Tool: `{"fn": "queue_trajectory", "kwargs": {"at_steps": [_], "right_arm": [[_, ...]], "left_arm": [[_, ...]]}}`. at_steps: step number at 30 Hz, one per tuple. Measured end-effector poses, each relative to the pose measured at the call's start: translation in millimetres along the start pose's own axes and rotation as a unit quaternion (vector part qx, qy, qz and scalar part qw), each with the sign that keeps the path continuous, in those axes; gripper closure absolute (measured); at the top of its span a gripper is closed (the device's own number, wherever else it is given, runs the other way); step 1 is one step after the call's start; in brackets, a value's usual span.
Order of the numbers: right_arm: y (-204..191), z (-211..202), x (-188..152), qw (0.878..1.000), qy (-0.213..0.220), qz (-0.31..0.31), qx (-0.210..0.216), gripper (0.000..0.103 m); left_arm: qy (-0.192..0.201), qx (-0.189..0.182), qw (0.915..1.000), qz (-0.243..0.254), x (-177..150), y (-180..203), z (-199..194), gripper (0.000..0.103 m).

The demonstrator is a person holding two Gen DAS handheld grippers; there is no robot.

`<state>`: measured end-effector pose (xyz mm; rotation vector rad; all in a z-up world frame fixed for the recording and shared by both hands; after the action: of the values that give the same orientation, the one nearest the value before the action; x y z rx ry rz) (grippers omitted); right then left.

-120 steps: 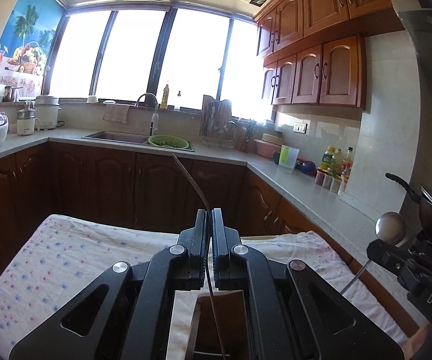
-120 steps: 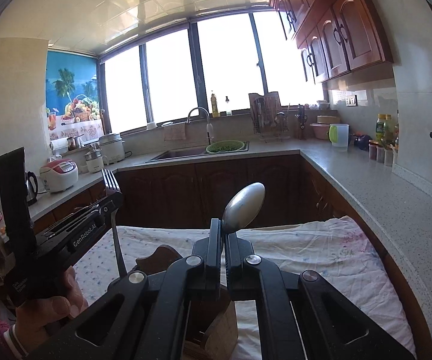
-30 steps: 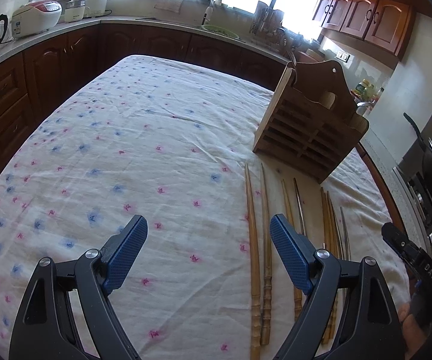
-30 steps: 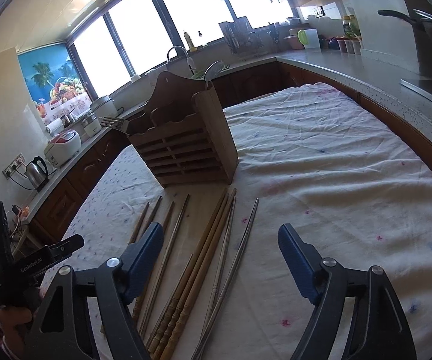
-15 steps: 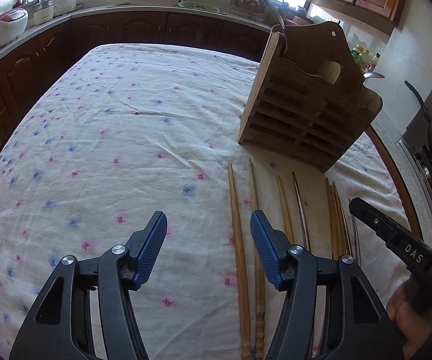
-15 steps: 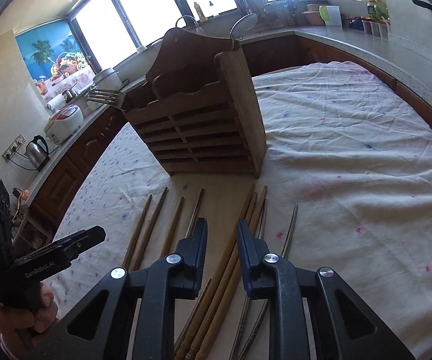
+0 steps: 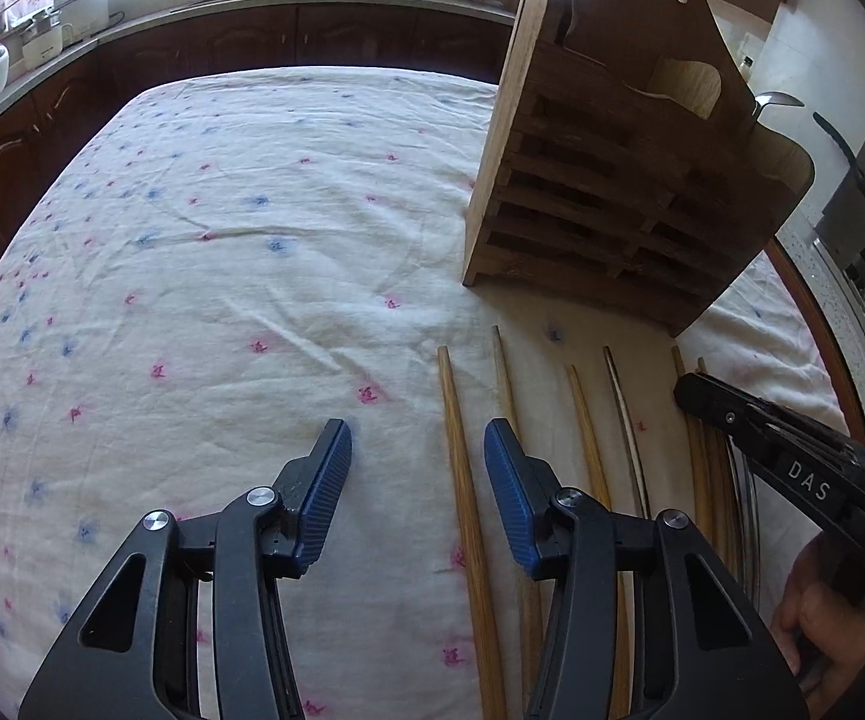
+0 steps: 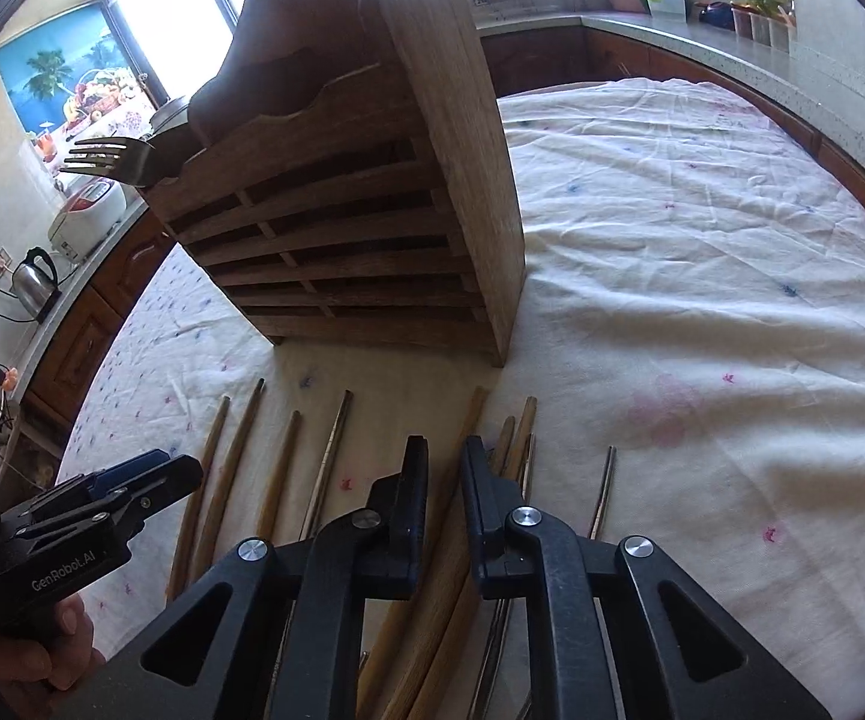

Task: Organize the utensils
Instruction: 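Move both tools back down to the wooden chopsticks on the cloth, then grasp a wooden chopstick with the left tool while the right tool grasps another chopstick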

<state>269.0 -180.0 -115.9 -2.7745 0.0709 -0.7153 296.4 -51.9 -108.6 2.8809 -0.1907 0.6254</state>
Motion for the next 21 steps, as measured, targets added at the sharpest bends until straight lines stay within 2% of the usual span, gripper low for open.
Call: {"fn": "queue_trajectory", "kwargs": {"at_steps": [3,6,8,11,15,21], "right_arm": [[-3,4,6,1.000,-0.006,-0.018,-0.016,0.093],[-8,9,12,0.999,-0.012,-0.038,-0.029,0.092],[-11,12,14,0.998,-0.015,-0.053,-0.036,0.092],[-15,14,15,0.996,-0.015,-0.074,-0.049,0.092],[-14,13,14,0.996,-0.014,-0.075,-0.047,0.094],[-9,-1,7,0.999,0.000,-0.044,-0.012,0.096]], "left_arm": [[-0.002,0.011,0.9998,0.015,5,5,4,0.060],[0.000,0.031,0.9987,0.040,9,13,8,0.067],[0.005,0.044,0.9973,0.059,10,18,9,0.080],[0.006,0.040,0.9970,0.066,12,21,10,0.095],[0.006,0.033,0.9976,0.061,12,19,8,0.096],[0.018,-0.012,0.9994,0.026,5,3,-14,0.098]]}}
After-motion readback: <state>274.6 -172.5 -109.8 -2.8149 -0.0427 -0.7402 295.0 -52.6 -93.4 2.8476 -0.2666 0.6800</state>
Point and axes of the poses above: each gripper's, at about its wrist camera, not at the fingertips, and z roughly the way its jaws point, y to its right, x to its top, the point moved 6 cm from there along z, roughly the way its jaws point, and after that the axes turned 9 degrees about -y, right-handed, at the moved point
